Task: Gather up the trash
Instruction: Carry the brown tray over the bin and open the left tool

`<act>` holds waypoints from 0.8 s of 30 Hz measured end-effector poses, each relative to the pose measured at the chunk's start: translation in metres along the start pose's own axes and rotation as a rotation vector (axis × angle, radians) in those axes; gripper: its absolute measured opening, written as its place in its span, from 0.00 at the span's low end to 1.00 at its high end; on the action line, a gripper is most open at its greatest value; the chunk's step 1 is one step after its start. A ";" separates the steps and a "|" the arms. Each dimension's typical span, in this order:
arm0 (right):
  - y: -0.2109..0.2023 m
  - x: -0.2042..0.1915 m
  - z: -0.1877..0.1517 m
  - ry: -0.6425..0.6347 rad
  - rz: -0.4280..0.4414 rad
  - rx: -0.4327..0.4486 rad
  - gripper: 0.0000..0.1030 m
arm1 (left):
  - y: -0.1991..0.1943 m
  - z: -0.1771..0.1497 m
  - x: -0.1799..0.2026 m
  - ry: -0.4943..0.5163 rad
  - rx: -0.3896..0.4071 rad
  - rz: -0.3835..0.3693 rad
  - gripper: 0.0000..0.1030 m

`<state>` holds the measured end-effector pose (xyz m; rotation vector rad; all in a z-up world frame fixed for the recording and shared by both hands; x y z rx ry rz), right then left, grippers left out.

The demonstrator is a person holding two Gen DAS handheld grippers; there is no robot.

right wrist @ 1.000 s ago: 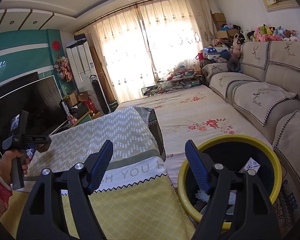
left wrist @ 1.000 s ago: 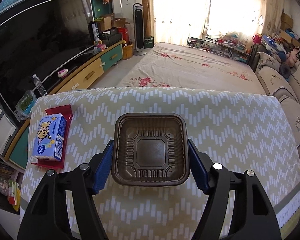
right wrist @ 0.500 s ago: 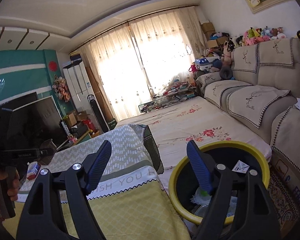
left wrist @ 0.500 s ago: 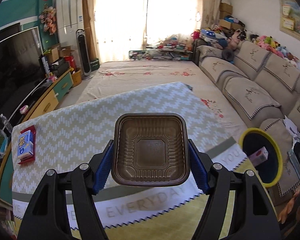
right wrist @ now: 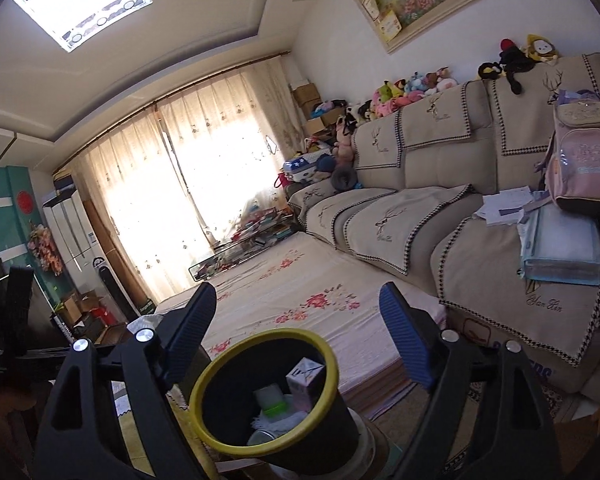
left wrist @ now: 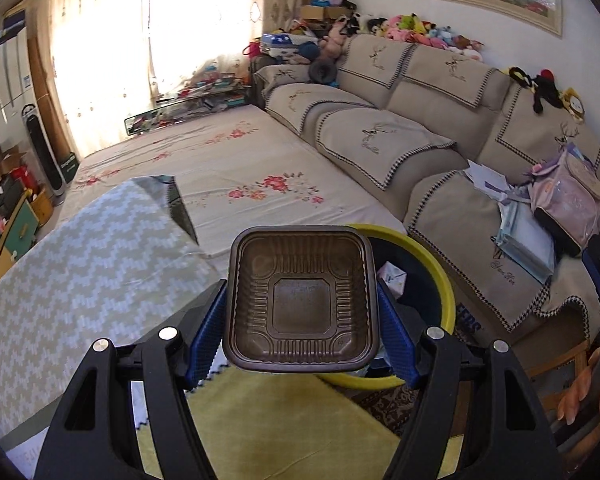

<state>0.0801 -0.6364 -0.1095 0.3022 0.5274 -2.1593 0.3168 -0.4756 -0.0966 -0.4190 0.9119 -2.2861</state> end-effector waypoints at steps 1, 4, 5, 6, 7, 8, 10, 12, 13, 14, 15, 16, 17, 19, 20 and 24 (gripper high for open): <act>0.000 0.007 0.001 0.010 -0.004 0.000 0.77 | 0.010 0.002 0.013 0.012 -0.017 -0.014 0.67; 0.001 0.016 0.003 0.024 -0.004 -0.002 0.77 | 0.037 0.005 0.034 0.017 -0.066 -0.039 0.67; 0.004 0.015 0.004 0.023 -0.004 -0.004 0.77 | 0.045 0.006 0.035 0.016 -0.079 -0.040 0.68; 0.007 0.014 0.003 0.023 -0.001 -0.008 0.77 | 0.053 0.007 0.040 0.014 -0.092 -0.038 0.68; 0.008 0.015 0.003 0.024 0.002 -0.011 0.77 | 0.063 0.006 0.036 0.012 -0.104 -0.038 0.68; 0.008 0.014 0.002 0.025 0.003 -0.013 0.77 | 0.071 0.005 0.034 0.007 -0.118 -0.041 0.68; 0.008 0.013 0.001 0.028 0.006 -0.018 0.77 | 0.089 0.002 0.031 -0.012 -0.145 -0.043 0.69; 0.008 0.009 -0.001 0.027 0.007 -0.025 0.77 | 0.107 -0.001 0.029 -0.028 -0.178 -0.046 0.82; 0.008 0.008 -0.001 0.028 0.011 -0.028 0.77 | 0.114 -0.003 0.024 -0.040 -0.188 -0.049 0.86; 0.009 0.006 -0.001 0.027 0.015 -0.031 0.78 | 0.120 -0.006 0.022 -0.053 -0.198 -0.045 0.86; 0.009 0.004 -0.001 0.022 0.019 -0.034 0.78 | 0.125 -0.009 0.018 -0.062 -0.210 -0.040 0.86; 0.009 0.002 0.000 0.016 0.022 -0.033 0.78 | 0.127 -0.011 0.015 -0.073 -0.219 -0.041 0.86; 0.008 -0.001 0.000 0.012 0.026 -0.032 0.78 | 0.128 -0.014 0.012 -0.083 -0.222 -0.044 0.86; 0.005 -0.008 0.002 -0.004 0.039 -0.029 0.79 | 0.116 -0.018 0.005 -0.084 -0.207 -0.047 0.86; 0.003 -0.012 0.002 -0.012 0.047 -0.028 0.81 | 0.107 -0.019 0.003 -0.073 -0.188 -0.040 0.86; -0.008 -0.033 0.001 -0.036 0.098 -0.029 0.82 | 0.043 -0.027 -0.004 -0.024 -0.052 0.027 0.92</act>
Point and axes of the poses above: each gripper's, at about its wrist camera, not at the fingertips, and y roughly the way its jaws point, x to its right, z to its top, the point moved 4 cm from there along y, roughly the way its jaws point, and after that the axes turned 4 degrees about -z, right-handed, at the moved point
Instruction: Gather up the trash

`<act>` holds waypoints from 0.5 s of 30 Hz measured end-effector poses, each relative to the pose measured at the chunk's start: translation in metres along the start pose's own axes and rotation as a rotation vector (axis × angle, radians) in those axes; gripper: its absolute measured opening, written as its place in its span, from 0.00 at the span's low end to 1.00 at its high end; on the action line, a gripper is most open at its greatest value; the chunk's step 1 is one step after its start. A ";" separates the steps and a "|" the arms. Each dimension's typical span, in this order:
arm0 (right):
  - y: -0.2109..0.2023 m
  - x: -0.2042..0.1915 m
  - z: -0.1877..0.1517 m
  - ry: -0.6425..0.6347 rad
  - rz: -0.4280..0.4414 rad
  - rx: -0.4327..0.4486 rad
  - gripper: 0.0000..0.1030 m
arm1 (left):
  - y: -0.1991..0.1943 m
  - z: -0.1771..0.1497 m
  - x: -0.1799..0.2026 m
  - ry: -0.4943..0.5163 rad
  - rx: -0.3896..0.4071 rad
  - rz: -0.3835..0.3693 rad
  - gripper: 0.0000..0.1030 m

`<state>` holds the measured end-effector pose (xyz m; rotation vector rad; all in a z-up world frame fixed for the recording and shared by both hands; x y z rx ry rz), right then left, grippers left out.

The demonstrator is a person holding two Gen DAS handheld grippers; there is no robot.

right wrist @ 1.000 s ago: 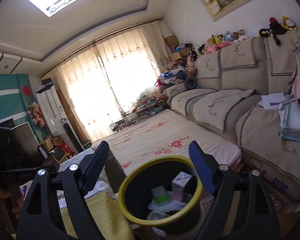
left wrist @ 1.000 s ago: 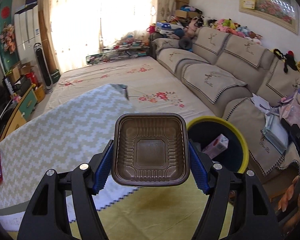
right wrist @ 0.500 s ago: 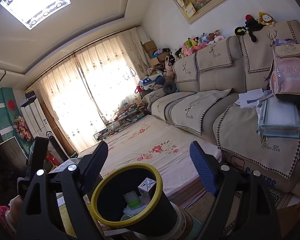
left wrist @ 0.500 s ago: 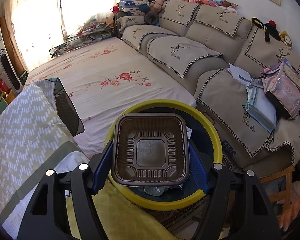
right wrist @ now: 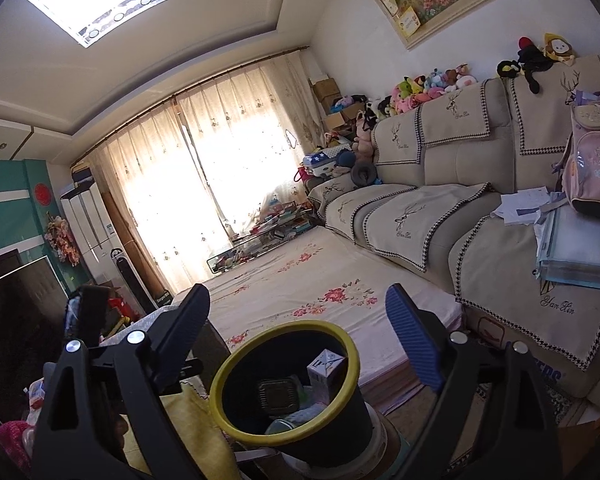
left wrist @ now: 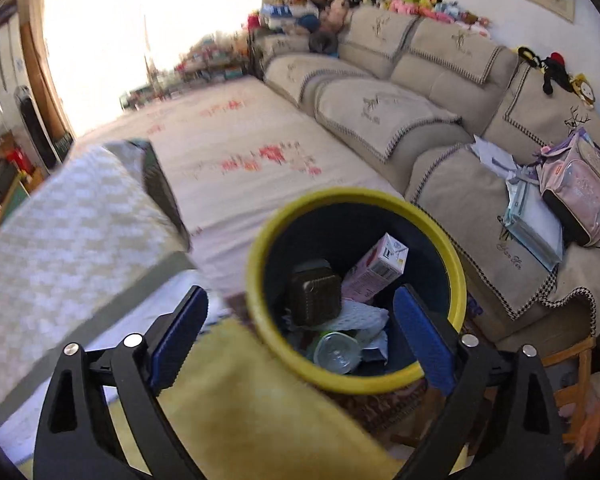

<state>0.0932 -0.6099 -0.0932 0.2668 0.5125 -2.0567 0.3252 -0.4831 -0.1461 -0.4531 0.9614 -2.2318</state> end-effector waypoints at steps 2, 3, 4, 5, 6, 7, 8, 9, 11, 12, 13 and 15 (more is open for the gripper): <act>-0.005 -0.014 -0.001 -0.020 0.035 -0.006 0.84 | -0.043 -0.011 -0.008 0.002 0.079 0.039 0.95; -0.008 -0.024 -0.003 -0.040 0.058 -0.012 0.86 | -0.065 -0.018 -0.012 -0.001 0.116 0.055 0.95; -0.012 -0.034 -0.005 -0.063 0.077 -0.017 0.86 | -0.085 -0.025 -0.018 -0.006 0.139 0.074 0.95; -0.015 -0.044 -0.007 -0.085 0.096 -0.023 0.88 | -0.107 -0.034 -0.025 -0.013 0.164 0.101 0.95; -0.019 -0.054 -0.010 -0.112 0.119 -0.029 0.89 | -0.129 -0.046 -0.032 -0.025 0.194 0.129 0.95; -0.022 -0.063 -0.012 -0.137 0.138 -0.038 0.90 | -0.149 -0.056 -0.039 -0.040 0.218 0.157 0.95; -0.026 -0.073 -0.014 -0.163 0.162 -0.048 0.92 | -0.168 -0.067 -0.047 -0.056 0.235 0.183 0.95; -0.030 -0.081 -0.017 -0.181 0.180 -0.055 0.93 | -0.186 -0.077 -0.056 -0.076 0.245 0.202 0.95; -0.036 -0.094 -0.022 -0.216 0.209 -0.079 0.93 | -0.223 -0.104 -0.075 -0.137 0.265 0.247 0.95; -0.038 -0.100 -0.024 -0.234 0.223 -0.094 0.93 | -0.241 -0.116 -0.084 -0.172 0.278 0.272 0.95; -0.040 -0.106 -0.027 -0.252 0.231 -0.111 0.93 | -0.260 -0.130 -0.094 -0.209 0.296 0.301 0.95; -0.045 -0.116 -0.031 -0.285 0.247 -0.138 0.93 | -0.293 -0.154 -0.111 -0.279 0.324 0.362 0.95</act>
Point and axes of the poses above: each gripper's, at about its wrist camera, not at the fingertips, and y roughly the way its jaws point, x to its right, z to its top, the point moved 4 cm from there along y, roughly the way its jaws point, and after that the axes turned 4 degrees about -z, right-handed, at the moved point
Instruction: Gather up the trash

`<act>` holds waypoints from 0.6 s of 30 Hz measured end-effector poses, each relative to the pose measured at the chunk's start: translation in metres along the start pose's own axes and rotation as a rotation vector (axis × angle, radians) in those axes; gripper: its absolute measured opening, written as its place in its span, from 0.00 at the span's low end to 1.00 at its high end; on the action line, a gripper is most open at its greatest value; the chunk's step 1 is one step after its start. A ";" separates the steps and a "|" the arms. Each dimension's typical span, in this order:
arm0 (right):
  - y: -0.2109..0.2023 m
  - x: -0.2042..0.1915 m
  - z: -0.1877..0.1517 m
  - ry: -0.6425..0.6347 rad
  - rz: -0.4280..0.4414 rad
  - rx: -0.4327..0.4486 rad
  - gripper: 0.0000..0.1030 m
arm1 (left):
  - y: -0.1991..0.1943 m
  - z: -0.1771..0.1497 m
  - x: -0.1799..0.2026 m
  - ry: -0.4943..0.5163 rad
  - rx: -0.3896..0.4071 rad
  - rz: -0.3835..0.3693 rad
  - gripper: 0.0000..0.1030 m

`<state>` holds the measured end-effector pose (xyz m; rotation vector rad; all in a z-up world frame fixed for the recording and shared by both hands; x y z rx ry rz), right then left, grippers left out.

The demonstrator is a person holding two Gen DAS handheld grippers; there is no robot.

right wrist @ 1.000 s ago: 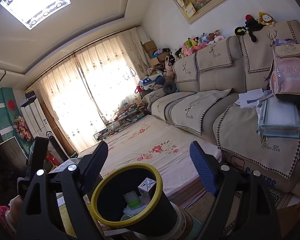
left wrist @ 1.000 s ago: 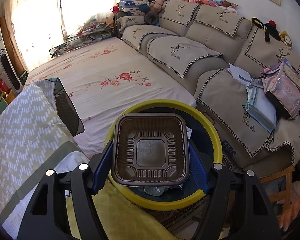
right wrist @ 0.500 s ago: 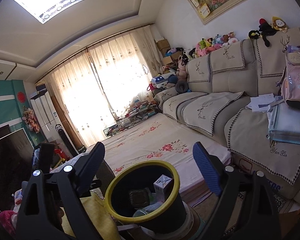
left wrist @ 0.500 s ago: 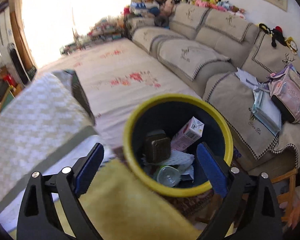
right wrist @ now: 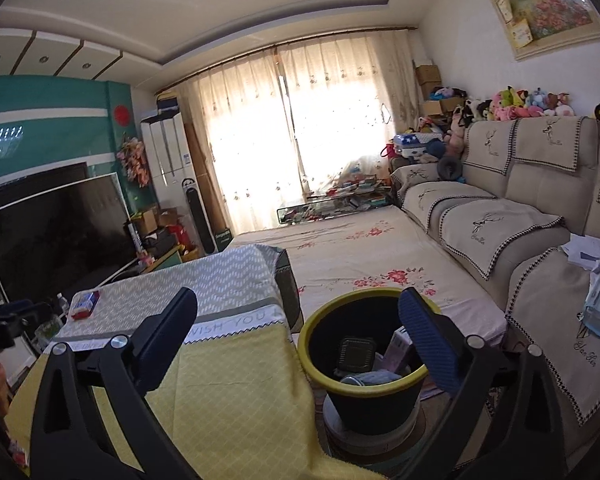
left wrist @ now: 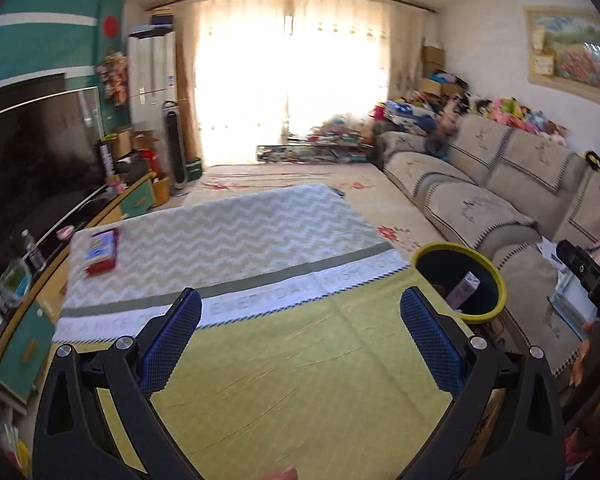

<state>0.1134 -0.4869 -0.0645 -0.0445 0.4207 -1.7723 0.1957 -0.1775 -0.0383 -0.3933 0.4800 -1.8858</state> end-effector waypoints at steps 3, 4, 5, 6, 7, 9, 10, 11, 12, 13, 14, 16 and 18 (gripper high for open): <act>-0.005 -0.017 -0.002 -0.053 0.010 -0.032 0.93 | -0.046 -0.012 -0.043 -0.071 0.044 0.113 0.95; -0.007 -0.021 -0.002 -0.068 0.012 -0.037 0.93 | -0.060 -0.017 -0.055 -0.087 0.058 0.135 0.95; -0.010 -0.026 -0.002 -0.083 0.015 -0.039 0.93 | -0.071 -0.021 -0.064 -0.100 0.067 0.148 0.95; -0.013 -0.029 -0.002 -0.094 0.016 -0.040 0.93 | -0.083 -0.026 -0.073 -0.119 0.076 0.162 0.95; -0.015 -0.033 -0.002 -0.103 0.017 -0.043 0.93 | -0.092 -0.032 -0.080 -0.137 0.085 0.166 0.95; -0.021 -0.039 -0.001 -0.119 0.023 -0.045 0.93 | -0.106 -0.041 -0.087 -0.160 0.097 0.170 0.95; -0.024 -0.042 -0.001 -0.127 0.021 -0.047 0.93 | -0.112 -0.044 -0.087 -0.161 0.101 0.173 0.95; -0.026 -0.046 -0.002 -0.136 0.021 -0.050 0.93 | -0.116 -0.047 -0.088 -0.160 0.101 0.175 0.95; -0.028 -0.046 -0.002 -0.143 0.020 -0.053 0.93 | -0.117 -0.048 -0.087 -0.156 0.101 0.171 0.95; -0.028 -0.046 -0.001 -0.148 0.018 -0.054 0.93 | -0.118 -0.048 -0.086 -0.152 0.103 0.165 0.95; -0.029 -0.046 0.000 -0.151 0.016 -0.055 0.93 | -0.119 -0.048 -0.085 -0.150 0.108 0.162 0.95; -0.028 -0.047 -0.002 -0.155 0.014 -0.068 0.93 | -0.120 -0.046 -0.081 -0.144 0.120 0.160 0.95; -0.028 -0.047 -0.004 -0.153 0.015 -0.075 0.93 | -0.121 -0.047 -0.080 -0.141 0.122 0.153 0.95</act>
Point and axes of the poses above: each gripper's, at about its wrist camera, not at the fingertips, and y roughly the way its jaws point, x to its right, z to its top, the point moved 4 cm from there along y, roughly the way its jaws point, and after that the axes turned 4 degrees about -z, right-handed, at the moved point
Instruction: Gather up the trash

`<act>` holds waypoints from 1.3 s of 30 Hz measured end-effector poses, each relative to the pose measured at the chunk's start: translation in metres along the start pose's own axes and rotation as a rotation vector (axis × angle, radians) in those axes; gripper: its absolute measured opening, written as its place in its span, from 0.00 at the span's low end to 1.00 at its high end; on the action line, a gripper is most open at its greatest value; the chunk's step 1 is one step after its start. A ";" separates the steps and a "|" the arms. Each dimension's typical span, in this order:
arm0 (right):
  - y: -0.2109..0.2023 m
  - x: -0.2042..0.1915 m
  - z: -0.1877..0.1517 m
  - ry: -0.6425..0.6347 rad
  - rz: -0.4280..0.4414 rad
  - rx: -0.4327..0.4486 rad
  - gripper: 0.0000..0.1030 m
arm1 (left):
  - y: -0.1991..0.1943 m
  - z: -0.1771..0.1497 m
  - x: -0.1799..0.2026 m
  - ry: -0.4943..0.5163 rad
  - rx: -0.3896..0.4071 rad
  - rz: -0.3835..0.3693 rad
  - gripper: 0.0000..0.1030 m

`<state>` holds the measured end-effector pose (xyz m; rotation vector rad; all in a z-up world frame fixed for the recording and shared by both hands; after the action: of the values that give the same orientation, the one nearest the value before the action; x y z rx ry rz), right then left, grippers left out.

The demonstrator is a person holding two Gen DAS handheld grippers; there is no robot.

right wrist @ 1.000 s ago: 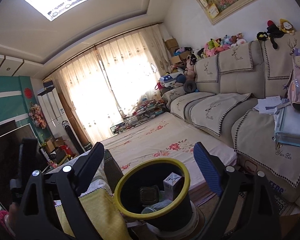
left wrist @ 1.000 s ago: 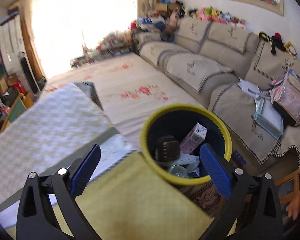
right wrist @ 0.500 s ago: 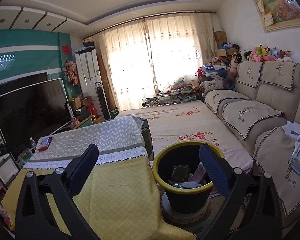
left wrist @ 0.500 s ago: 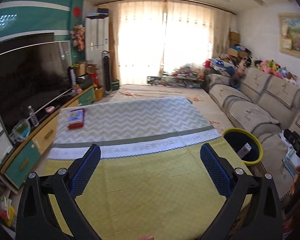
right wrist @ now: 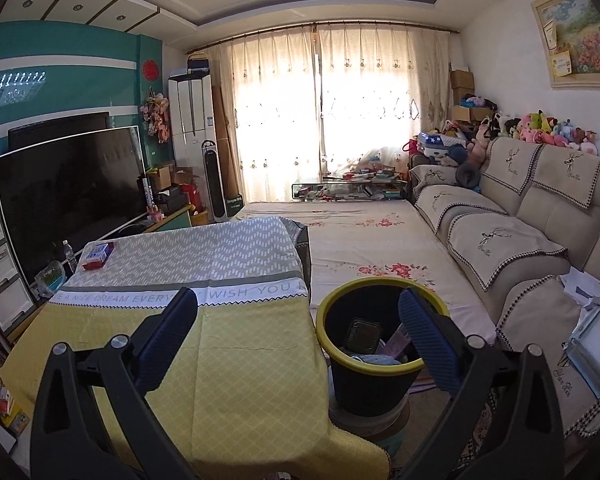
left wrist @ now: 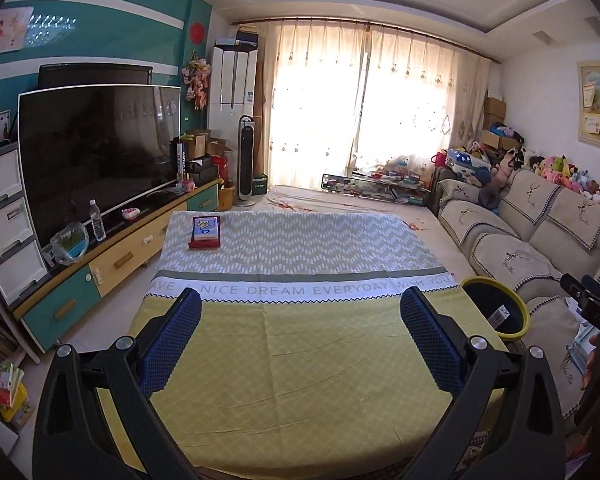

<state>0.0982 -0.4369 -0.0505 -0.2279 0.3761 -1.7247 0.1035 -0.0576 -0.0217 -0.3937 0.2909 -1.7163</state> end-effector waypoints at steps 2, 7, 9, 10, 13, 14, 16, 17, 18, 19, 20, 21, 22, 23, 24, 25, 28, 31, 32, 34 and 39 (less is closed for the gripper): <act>0.001 0.001 -0.001 0.003 0.000 -0.005 0.93 | 0.003 0.001 0.004 0.000 -0.007 -0.009 0.95; 0.002 0.004 -0.001 0.017 0.000 -0.005 0.93 | 0.008 -0.001 0.014 0.010 -0.019 -0.013 0.95; 0.003 0.005 0.000 0.016 0.000 -0.006 0.93 | 0.009 -0.002 0.016 0.012 -0.022 -0.016 0.95; 0.003 0.005 0.000 0.016 0.001 -0.006 0.93 | 0.009 -0.001 0.017 0.012 -0.023 -0.017 0.95; 0.004 0.005 -0.001 0.019 0.003 -0.006 0.93 | 0.010 -0.002 0.019 0.017 -0.027 -0.018 0.95; 0.004 0.005 -0.001 0.020 0.005 -0.007 0.93 | 0.010 -0.002 0.019 0.016 -0.028 -0.018 0.95; 0.004 0.005 -0.001 0.019 0.007 -0.007 0.93 | 0.010 -0.002 0.020 0.012 -0.028 -0.023 0.95; 0.004 0.004 -0.002 0.017 0.007 -0.009 0.93 | 0.010 -0.002 0.020 0.011 -0.028 -0.024 0.95; 0.005 0.003 -0.003 0.016 0.008 -0.011 0.93 | 0.010 -0.002 0.020 0.011 -0.027 -0.023 0.95; 0.005 0.002 -0.003 0.016 0.010 -0.012 0.93 | 0.009 -0.002 0.020 0.010 -0.027 -0.022 0.95; 0.005 0.002 -0.003 0.017 0.011 -0.012 0.93 | 0.010 -0.002 0.019 0.008 -0.028 -0.024 0.95; 0.006 0.002 -0.003 0.017 0.012 -0.013 0.93 | 0.009 -0.002 0.019 0.007 -0.029 -0.026 0.95; 0.006 0.002 -0.003 0.015 0.012 -0.013 0.93 | 0.010 -0.003 0.018 0.006 -0.030 -0.026 0.95; 0.007 0.001 -0.003 0.014 0.012 -0.014 0.93 | 0.010 -0.003 0.018 0.005 -0.032 -0.026 0.95; 0.007 0.001 -0.003 0.015 0.013 -0.015 0.93 | 0.010 -0.003 0.019 0.006 -0.033 -0.025 0.95; 0.008 0.001 -0.003 0.016 0.014 -0.017 0.93 | 0.010 -0.004 0.019 0.005 -0.034 -0.026 0.95; 0.008 0.001 -0.003 0.017 0.015 -0.017 0.93 | 0.011 -0.004 0.019 0.008 -0.035 -0.026 0.95; 0.008 0.001 -0.003 0.016 0.014 -0.017 0.93 | 0.012 -0.004 0.019 0.009 -0.037 -0.026 0.95; 0.008 0.001 -0.003 0.016 0.014 -0.017 0.93 | 0.012 -0.005 0.019 0.009 -0.037 -0.027 0.95; 0.008 0.001 -0.003 0.015 0.015 -0.019 0.93 | 0.012 -0.006 0.020 0.008 -0.039 -0.026 0.95; 0.012 0.000 -0.006 0.020 0.019 -0.026 0.93 | 0.013 -0.007 0.020 0.006 -0.044 -0.031 0.95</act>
<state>0.1066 -0.4374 -0.0605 -0.2251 0.4146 -1.7051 0.1094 -0.0797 -0.0314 -0.4270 0.3294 -1.7436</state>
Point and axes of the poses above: each gripper's, at about its wrist camera, not at the fingertips, and y roughly the way its jaws point, x to its right, z to its top, the point moved 4 cm from there along y, roughly the way its jaws point, and after that the axes turned 4 degrees about -z, right-handed, at the moved point
